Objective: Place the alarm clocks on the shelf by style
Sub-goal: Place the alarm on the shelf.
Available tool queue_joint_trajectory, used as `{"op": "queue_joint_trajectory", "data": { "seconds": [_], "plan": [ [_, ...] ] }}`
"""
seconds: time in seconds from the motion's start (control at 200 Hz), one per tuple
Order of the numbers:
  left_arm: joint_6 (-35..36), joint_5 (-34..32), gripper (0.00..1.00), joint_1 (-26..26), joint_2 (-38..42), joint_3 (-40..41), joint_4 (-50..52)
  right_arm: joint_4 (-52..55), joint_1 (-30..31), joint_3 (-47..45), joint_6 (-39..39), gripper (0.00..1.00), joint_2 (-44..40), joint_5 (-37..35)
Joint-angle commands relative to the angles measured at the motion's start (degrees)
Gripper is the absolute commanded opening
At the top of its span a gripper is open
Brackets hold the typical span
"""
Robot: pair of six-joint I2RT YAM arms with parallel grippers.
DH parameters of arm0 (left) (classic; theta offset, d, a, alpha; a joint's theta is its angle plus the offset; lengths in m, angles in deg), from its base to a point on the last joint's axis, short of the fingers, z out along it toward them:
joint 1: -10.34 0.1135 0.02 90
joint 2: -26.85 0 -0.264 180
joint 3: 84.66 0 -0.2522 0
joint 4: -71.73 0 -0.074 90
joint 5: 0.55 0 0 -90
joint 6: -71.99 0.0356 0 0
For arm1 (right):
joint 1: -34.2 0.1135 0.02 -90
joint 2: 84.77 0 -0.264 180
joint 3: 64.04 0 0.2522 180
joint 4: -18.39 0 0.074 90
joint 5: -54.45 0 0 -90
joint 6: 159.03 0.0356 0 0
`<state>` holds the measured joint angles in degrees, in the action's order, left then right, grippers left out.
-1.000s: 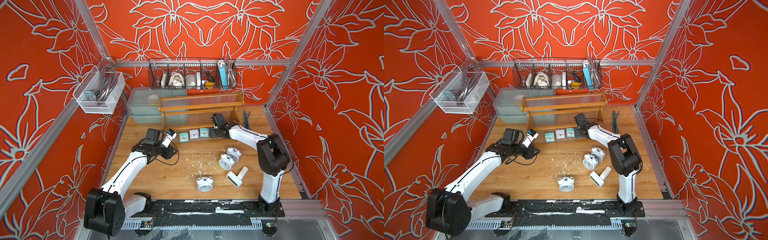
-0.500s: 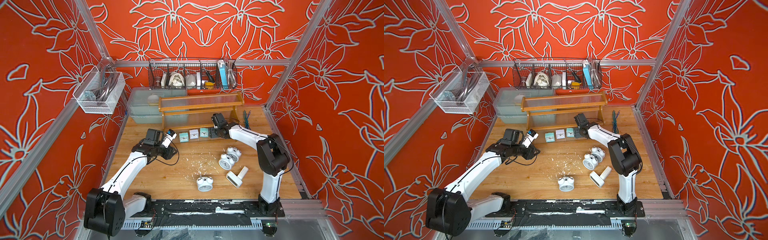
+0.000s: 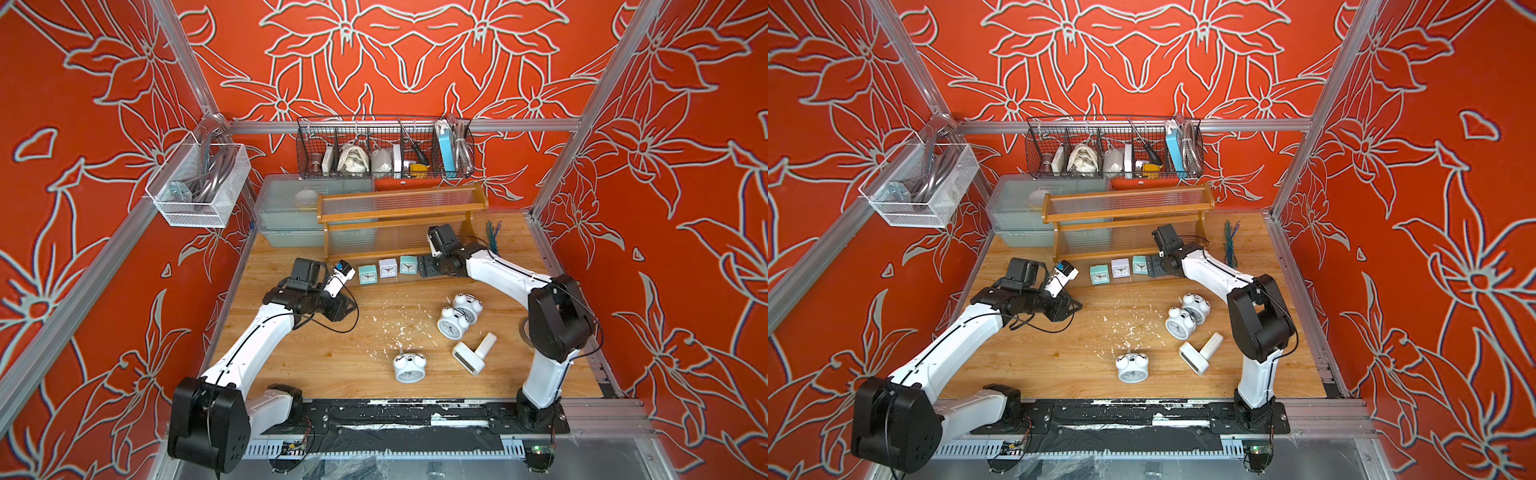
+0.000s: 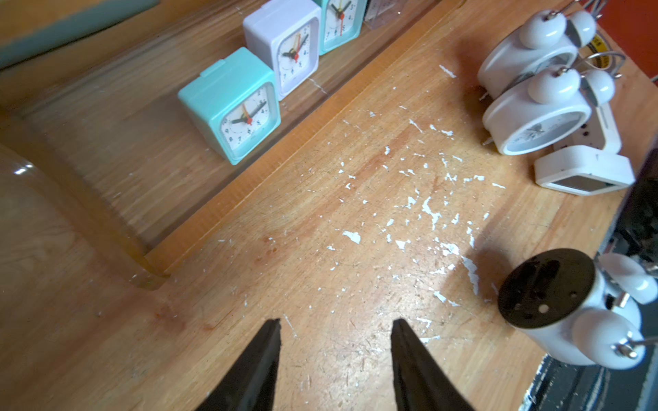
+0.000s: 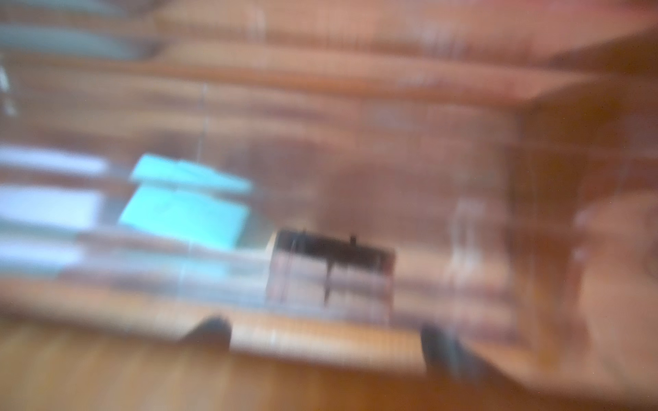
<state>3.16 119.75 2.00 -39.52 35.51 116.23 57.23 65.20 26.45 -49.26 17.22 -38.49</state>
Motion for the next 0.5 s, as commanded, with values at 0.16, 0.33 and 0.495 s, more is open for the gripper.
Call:
{"op": "queue_joint_trajectory", "data": {
  "seconds": [0.16,0.33,0.495],
  "plan": [
    [5.4,7.8,0.56,-4.6,0.6,-3.0,6.7,2.4,0.2,-7.1,-1.4,0.85,-11.6,6.1],
    [8.2,7.8,0.57,-12.1,-1.4,-4.2,9.8,4.6,0.5,-11.7,-1.7,0.84,-17.7,7.7],
    [9.7,8.6,0.58,-19.6,-3.7,-5.7,13.0,5.8,0.8,-16.0,-1.8,0.84,-23.3,10.5]
  ]
}}
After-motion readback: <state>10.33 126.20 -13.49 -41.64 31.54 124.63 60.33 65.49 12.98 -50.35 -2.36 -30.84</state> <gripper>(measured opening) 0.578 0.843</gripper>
